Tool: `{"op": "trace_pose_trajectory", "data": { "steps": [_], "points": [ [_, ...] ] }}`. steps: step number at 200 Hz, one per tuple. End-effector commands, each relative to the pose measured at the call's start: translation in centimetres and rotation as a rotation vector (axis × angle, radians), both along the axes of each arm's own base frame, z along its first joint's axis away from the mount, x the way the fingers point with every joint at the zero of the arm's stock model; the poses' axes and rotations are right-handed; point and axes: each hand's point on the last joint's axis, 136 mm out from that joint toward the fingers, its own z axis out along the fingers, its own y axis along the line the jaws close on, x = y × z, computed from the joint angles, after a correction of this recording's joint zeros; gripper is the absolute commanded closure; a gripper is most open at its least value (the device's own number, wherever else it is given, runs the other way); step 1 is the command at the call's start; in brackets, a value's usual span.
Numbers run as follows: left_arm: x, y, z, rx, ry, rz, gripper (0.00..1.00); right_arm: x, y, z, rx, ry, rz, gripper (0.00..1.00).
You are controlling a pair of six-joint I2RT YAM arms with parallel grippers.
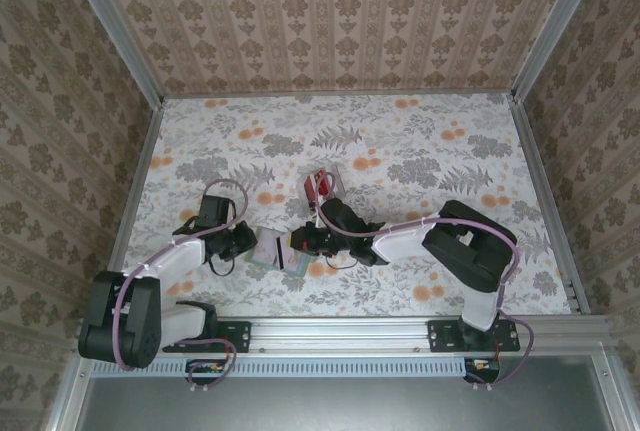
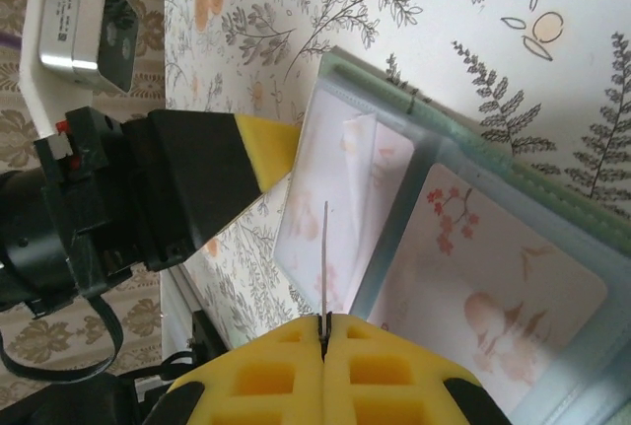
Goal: Put the credit cards into the card holder
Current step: Insert the credit card into the card slot.
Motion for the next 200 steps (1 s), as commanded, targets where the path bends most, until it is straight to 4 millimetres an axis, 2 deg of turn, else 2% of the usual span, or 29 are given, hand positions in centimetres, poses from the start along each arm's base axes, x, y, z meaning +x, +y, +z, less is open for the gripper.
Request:
{"op": "trace_pose_trajectory", "data": {
  "steps": [1,43,100,149,200],
  "points": [
    [-3.5,0.2,-1.9,-0.002,0.141,-0.004,0.87,0.8,-0.2,-1.6,-0.008,0.017,-0.048,1.00],
    [-3.5,0.1,-1.9,-0.003,0.138,-0.004,0.87,1.2,-1.3,-3.1,-0.044,0.033,-0.102,1.00],
    [-3.8,-0.2,-2.1,-0.008,0.139,-0.007,0.88,1.6,0.0,-4.4,-0.007,0.089,-0.106,1.00],
    [-4.4,-0.2,-2.2,-0.009,0.141,0.000,0.89,2.8,-0.4,-4.3,-0.002,0.074,-0.143,1.00],
    [-4.7,-0.6,-2.0,-0.019,0.134,-0.001,0.90,3.2,0.1,-4.4,-0.013,0.055,-0.145,1.00]
  ]
}}
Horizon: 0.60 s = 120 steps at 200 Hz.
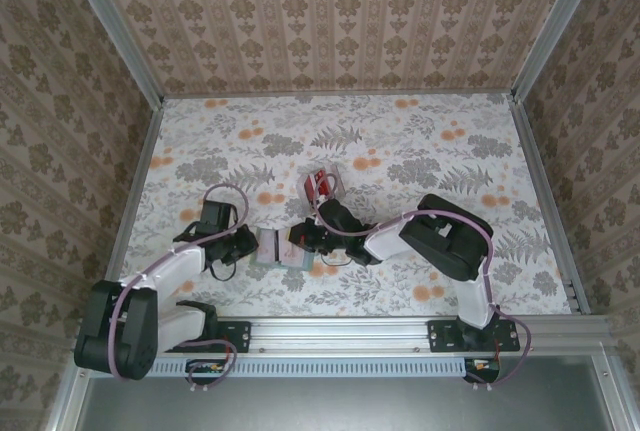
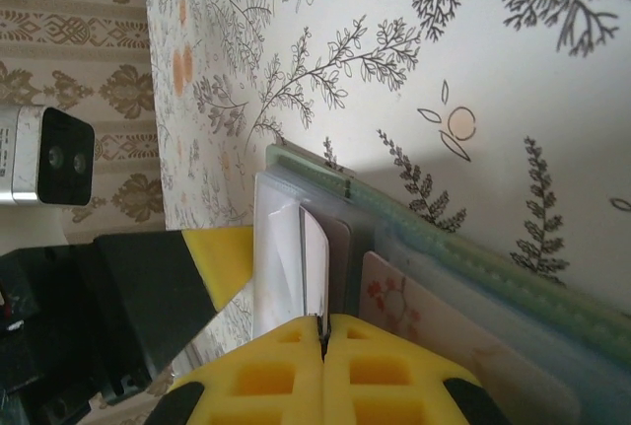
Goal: Put the credit cards into the card holder
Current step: Insert the credit card into the card slot.
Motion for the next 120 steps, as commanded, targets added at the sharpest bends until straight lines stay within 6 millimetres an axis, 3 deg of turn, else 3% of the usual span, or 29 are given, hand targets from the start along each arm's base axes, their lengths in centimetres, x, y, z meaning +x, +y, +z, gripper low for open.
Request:
{"op": "trace_pose_trajectory", "data": {
  "steps": [1,36,120],
  "points": [
    [-3.7,0.0,-2.0,0.002,0.148,-0.009,0.90,0.5,-0.5,-2.0,-0.057,0.020,-0.037,1.00],
    [-3.9,-0.3,-2.0,0.004,0.148,-0.012,0.91,0.4,-0.7,-1.9,-0.084,0.004,-0.031,1.00],
    [-3.8,-0.9,-2.0,0.012,0.142,-0.023,0.93,-0.9,1.1,-2.6,-0.138,-0.007,0.033,0.95]
  ]
}}
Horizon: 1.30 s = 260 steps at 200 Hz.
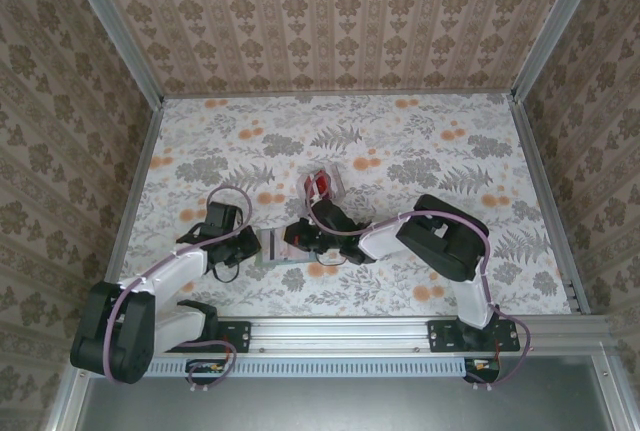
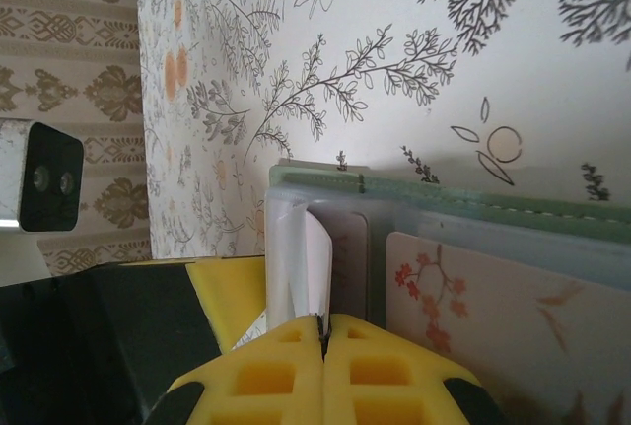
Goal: Put the credit cards into the card holder
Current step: Insert the credit card into the card slot.
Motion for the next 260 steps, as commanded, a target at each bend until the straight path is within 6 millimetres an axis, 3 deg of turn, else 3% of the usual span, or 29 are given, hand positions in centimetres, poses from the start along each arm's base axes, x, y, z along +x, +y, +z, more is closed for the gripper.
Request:
{"op": "trace_pose_trajectory", "data": {
  "steps": [1,123,162,260],
  "points": [
    [-3.3,-0.2,-1.9,-0.002,0.136,-0.024,0.93,-0.9,-0.2,-2.6,-0.098,0.024,0.021,0.95],
    [-3.0,-0.2,-2.3,0.015,0.141,-0.029,0.94,-1.3,1.0,-1.9,-0.184,-0.013,0.121,0.91],
    [-3.0,-0.2,-2.4,0.014,0.142,-0.027,0.94,-1.5,0.4,-2.4,-0.213,-0.008,0.129,0.82],
    [-2.8,0.1,-2.0,0.033,0.141,-0.023,0.94,-0.4,-3.7,3.0,-0.312,-0.131,0.150,0.57]
  ]
}}
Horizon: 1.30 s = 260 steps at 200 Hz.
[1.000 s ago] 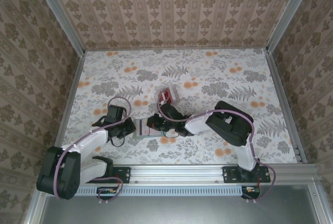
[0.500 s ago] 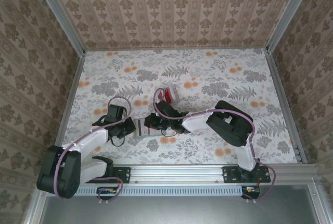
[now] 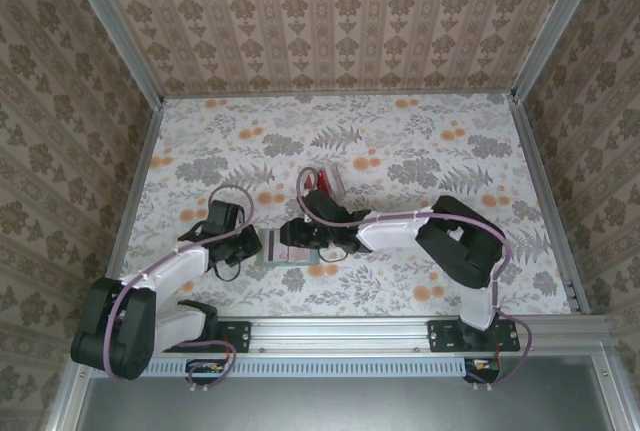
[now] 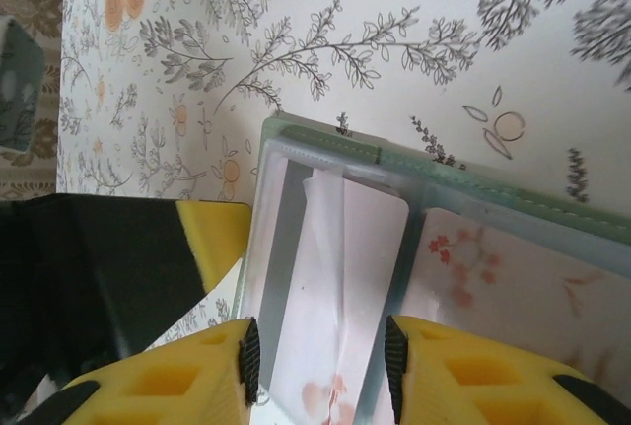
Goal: Put the credit cards into the card holder
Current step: Insert the credit card into the card slot, then move the card holder to the center of the table.
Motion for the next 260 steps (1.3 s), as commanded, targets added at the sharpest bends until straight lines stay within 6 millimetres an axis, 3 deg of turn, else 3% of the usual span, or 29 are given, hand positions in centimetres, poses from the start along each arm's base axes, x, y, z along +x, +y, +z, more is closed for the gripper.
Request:
{"op": "trace_pose_trajectory", "data": {
  "steps": [1,36,85,121,193,260],
  "points": [
    [-2.9,0.3,-2.0,0.029,0.134,-0.018,0.94,0.1,-2.2,1.1,-0.069,-0.036,0.019,0.57],
    [-2.7,0.2,-1.8,0.028,0.132,-0.021,0.94,-0.5,-3.6,1.4,-0.111,-0.041,0.037,0.58],
    [-1.3,-0.2,-0.2,0.035,0.104,-0.035,0.93,-2.7,-5.0,-0.8,-0.168,0.009,0.091,0.60],
    [-0.3,0.2,0.8,0.079,0.079,-0.045,0.92,-3.1,-6.5,-1.0,-0.230,-0.005,0.098,0.60],
    [0.0,-0.1,-2.1,0.094,0.171,-0.067,0.87,-2.7,-11.8,-3.8,-0.406,-0.009,0.038,0.59],
    [-0.6,-0.2,-2.4,0.074,0.184,-0.056,0.85,-1.0,-15.4,-5.3,-0.445,-0.004,-0.030,0.59]
  ]
}}
